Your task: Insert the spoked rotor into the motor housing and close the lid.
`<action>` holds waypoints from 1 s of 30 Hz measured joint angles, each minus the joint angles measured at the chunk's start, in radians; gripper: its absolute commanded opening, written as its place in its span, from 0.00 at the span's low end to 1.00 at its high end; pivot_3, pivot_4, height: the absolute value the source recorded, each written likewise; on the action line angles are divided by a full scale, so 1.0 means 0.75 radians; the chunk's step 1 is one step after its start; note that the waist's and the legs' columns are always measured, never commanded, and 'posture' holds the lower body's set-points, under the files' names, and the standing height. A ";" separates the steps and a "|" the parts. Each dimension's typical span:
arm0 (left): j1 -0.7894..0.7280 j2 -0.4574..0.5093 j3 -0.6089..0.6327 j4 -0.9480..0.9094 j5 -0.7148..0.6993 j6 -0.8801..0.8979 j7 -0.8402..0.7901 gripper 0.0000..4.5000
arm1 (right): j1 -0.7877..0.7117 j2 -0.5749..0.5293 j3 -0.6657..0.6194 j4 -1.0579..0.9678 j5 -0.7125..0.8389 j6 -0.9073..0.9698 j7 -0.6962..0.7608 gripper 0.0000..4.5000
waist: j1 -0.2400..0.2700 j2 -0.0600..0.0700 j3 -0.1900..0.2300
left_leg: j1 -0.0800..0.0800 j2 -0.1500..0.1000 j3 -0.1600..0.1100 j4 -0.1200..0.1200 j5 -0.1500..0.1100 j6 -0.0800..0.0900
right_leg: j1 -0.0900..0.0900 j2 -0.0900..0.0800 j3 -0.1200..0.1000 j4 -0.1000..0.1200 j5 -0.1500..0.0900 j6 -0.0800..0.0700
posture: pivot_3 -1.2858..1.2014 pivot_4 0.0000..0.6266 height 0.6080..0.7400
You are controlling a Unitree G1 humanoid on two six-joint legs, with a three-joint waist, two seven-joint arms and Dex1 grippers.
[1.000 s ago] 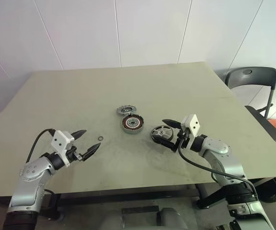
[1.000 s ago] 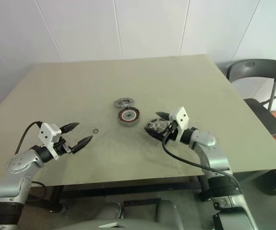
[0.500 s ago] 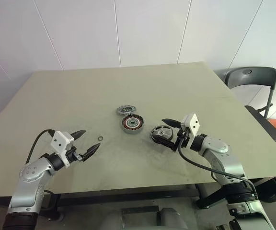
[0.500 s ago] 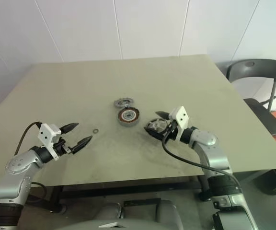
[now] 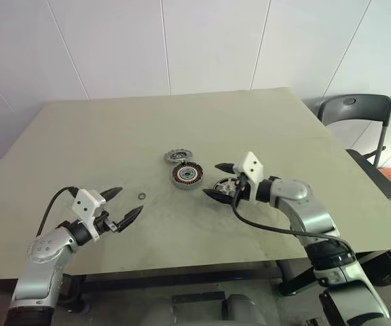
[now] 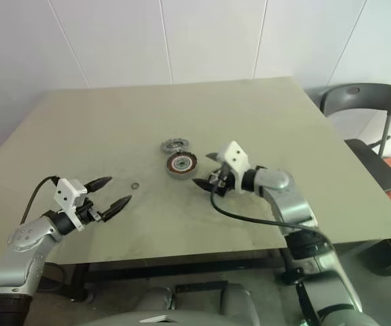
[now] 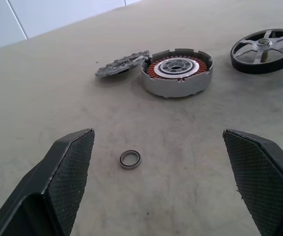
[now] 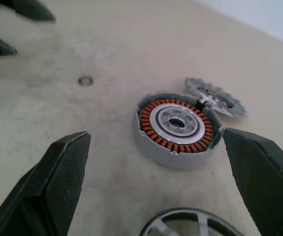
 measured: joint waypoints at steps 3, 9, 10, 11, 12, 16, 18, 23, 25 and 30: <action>0.018 -0.008 -0.001 -0.024 -0.001 0.000 0.001 0.99 | -0.201 0.007 0.158 0.035 -0.094 0.133 0.057 1.00 | -0.006 0.001 0.000 | -0.001 0.000 0.000 -0.001 0.000 0.000 | -0.001 0.000 0.000 0.000 0.000 0.000 | 0.52 0.00 1.00; 0.061 -0.020 -0.003 -0.065 -0.005 0.001 0.000 0.99 | -0.485 0.112 0.346 0.236 -0.198 0.272 0.175 1.00 | -0.003 0.001 0.000 | -0.001 0.000 0.000 -0.002 0.000 0.000 | -0.002 0.000 0.000 0.001 0.003 -0.004 | 0.52 0.00 1.00; 0.066 -0.021 -0.003 -0.069 -0.005 0.001 0.001 0.99 | -0.522 0.125 0.389 0.269 -0.231 0.282 0.189 1.00 | -0.004 0.001 0.000 | -0.001 0.000 0.000 -0.002 0.000 0.000 | -0.002 0.000 0.000 0.001 0.003 -0.004 | 0.52 0.00 1.00; 0.071 -0.024 -0.003 -0.075 -0.005 0.001 0.002 0.99 | -0.558 0.138 0.434 0.307 -0.272 0.283 0.193 1.00 | -0.004 0.001 0.000 | -0.001 0.000 0.000 -0.002 0.000 0.000 | -0.003 0.000 0.000 0.001 0.003 -0.004 | 0.52 0.00 1.00; 0.080 -0.026 -0.003 -0.079 -0.005 0.001 0.004 0.99 | -0.590 0.158 0.464 0.351 -0.301 0.289 0.194 1.00 | -0.005 0.001 0.000 | -0.001 0.000 0.000 -0.002 0.000 0.000 | -0.003 0.000 0.000 0.001 0.003 -0.003 | 0.52 0.00 1.00; 0.107 -0.049 -0.006 -0.074 -0.002 -0.029 0.002 0.99 | -0.685 0.280 0.497 0.533 -0.354 0.323 0.190 1.00 | -0.009 0.001 0.000 | -0.001 0.000 0.000 -0.003 0.000 0.000 | -0.004 0.000 0.000 0.004 0.003 -0.003 | 0.52 0.00 1.00; 0.118 -0.051 -0.005 -0.062 0.003 -0.054 0.000 0.99 | -0.720 0.322 0.523 0.606 -0.387 0.332 0.193 1.00 | -0.009 0.001 0.000 | -0.001 0.000 0.000 -0.003 0.000 0.000 | -0.005 0.000 0.000 0.005 0.003 -0.003 | 0.52 0.00 1.00; 0.137 -0.070 -0.005 -0.016 0.016 -0.099 -0.006 0.99 | -0.755 0.396 0.555 0.763 -0.452 0.305 0.199 1.00 | -0.009 0.001 0.000 | -0.001 0.000 0.000 -0.003 0.000 0.000 | -0.006 0.000 0.000 0.006 0.003 -0.003 | 0.52 0.00 1.00; 0.138 -0.073 -0.005 -0.001 0.018 -0.122 -0.011 0.99 | -0.791 0.435 0.553 0.853 -0.472 0.293 0.176 1.00 | -0.010 0.001 0.000 | -0.001 0.000 0.000 -0.003 0.000 0.000 | -0.007 0.001 0.000 0.008 0.003 -0.003 | 0.52 0.00 1.00; 0.141 -0.076 -0.005 0.033 0.019 -0.165 -0.015 0.99 | -0.871 0.493 0.519 1.017 -0.497 0.260 0.120 1.00 | -0.019 0.001 0.000 | -0.002 0.000 -0.001 -0.003 0.000 0.000 | -0.009 0.001 0.000 0.011 0.003 -0.003 | 0.52 0.00 1.00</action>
